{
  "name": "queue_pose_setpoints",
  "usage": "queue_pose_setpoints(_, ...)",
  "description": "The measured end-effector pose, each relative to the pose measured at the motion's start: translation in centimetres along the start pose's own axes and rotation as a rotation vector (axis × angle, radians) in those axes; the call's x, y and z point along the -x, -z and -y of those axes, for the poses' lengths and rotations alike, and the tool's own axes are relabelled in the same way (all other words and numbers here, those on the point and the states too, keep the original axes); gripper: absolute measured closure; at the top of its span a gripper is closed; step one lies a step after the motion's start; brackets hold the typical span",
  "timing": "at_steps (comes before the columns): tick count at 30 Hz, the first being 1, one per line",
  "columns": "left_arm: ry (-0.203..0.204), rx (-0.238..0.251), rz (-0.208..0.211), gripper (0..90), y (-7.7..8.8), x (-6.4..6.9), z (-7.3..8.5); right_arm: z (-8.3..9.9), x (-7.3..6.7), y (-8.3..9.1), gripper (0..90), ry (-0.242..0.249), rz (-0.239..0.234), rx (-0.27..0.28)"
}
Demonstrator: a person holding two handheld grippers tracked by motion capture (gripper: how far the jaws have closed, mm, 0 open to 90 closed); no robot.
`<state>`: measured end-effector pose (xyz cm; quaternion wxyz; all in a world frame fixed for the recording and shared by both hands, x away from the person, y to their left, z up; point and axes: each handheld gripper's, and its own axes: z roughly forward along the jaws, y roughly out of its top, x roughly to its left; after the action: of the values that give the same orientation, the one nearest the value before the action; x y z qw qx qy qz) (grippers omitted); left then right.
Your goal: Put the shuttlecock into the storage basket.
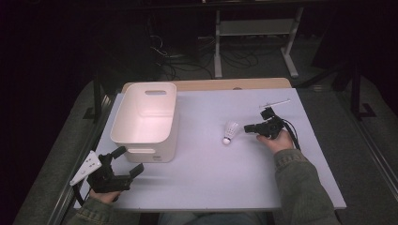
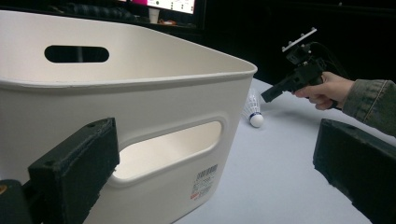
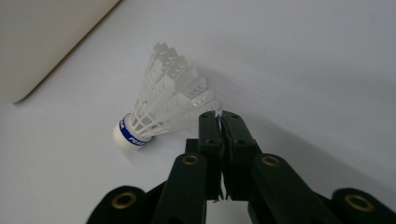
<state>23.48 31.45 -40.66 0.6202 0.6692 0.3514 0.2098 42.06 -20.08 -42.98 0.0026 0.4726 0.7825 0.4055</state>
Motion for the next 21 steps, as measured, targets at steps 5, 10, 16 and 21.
queue_pose_setpoints(5, 0.000, 0.003, 0.001, 0.0, 0.0, 0.0, 0.0, 0.0, 0.1, -0.4, 88.5, -0.005, 0.017, -0.002)
queue_pose_setpoints(10, 0.001, 0.002, 0.002, 0.0, 0.0, 0.0, 0.0, -0.2, 0.1, -0.8, 88.6, -0.007, 0.040, -0.015)
queue_pose_setpoints(16, -0.004, 0.002, 0.002, 0.0, 0.0, -0.1, 0.0, -0.9, -0.5, -1.3, 88.6, 0.000, 0.051, -0.034)
queue_pose_setpoints(21, -0.002, 0.001, 0.001, 0.0, 0.0, -0.1, 0.0, -1.2, -0.8, -1.9, 88.6, 0.003, 0.042, -0.034)
